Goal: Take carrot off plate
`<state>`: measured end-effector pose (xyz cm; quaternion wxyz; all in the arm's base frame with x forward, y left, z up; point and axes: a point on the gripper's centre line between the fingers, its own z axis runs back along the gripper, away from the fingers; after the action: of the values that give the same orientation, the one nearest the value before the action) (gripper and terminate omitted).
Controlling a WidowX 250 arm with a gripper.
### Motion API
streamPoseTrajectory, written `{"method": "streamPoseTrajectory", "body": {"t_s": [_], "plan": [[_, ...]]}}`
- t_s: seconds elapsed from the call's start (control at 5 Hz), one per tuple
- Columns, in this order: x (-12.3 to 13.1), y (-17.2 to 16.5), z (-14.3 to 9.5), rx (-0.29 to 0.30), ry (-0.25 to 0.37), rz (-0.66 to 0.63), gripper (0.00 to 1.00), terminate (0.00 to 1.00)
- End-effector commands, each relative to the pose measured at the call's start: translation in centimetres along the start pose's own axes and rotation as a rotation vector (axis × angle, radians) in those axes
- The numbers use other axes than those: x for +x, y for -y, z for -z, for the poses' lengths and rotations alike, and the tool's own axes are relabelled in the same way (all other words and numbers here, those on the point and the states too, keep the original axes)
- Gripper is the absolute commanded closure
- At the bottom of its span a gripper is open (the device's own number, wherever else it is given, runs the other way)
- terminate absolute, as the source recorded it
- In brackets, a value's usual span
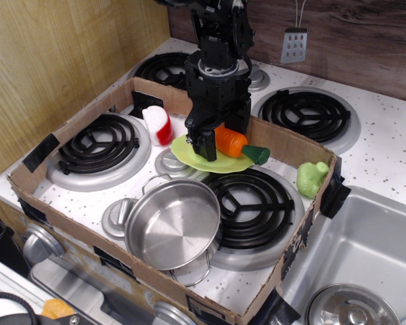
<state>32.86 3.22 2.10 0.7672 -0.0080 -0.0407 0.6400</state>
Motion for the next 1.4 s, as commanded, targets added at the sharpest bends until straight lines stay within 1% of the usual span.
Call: {"method": "streamPoseTrajectory", "body": {"t_s": [0.0, 0.2, 0.4, 0.6, 0.8, 1.0, 1.2], "plan": [[0.3, -0.1, -1.3, 0.067, -0.005, 0.106, 1.00, 0.00], [0.2, 0.2, -2.2, 0.111, 0.001, 0.167, 1.00, 0.00], [0.4, 0.5, -4.5, 0.007, 0.140, 0.209, 1.00, 0.00], [0.8, 0.8, -7.3, 0.024, 0.172, 0.154, 1.00, 0.00], [0.9, 0.3, -8.7, 0.029, 0.192, 0.104, 1.00, 0.00], [2.1, -1.8, -8.7, -0.008, 0.221, 0.065, 1.00, 0.00], [3.5, -3.8, -9.0, -0.031, 0.237, -0.006, 1.00, 0.00]]}}
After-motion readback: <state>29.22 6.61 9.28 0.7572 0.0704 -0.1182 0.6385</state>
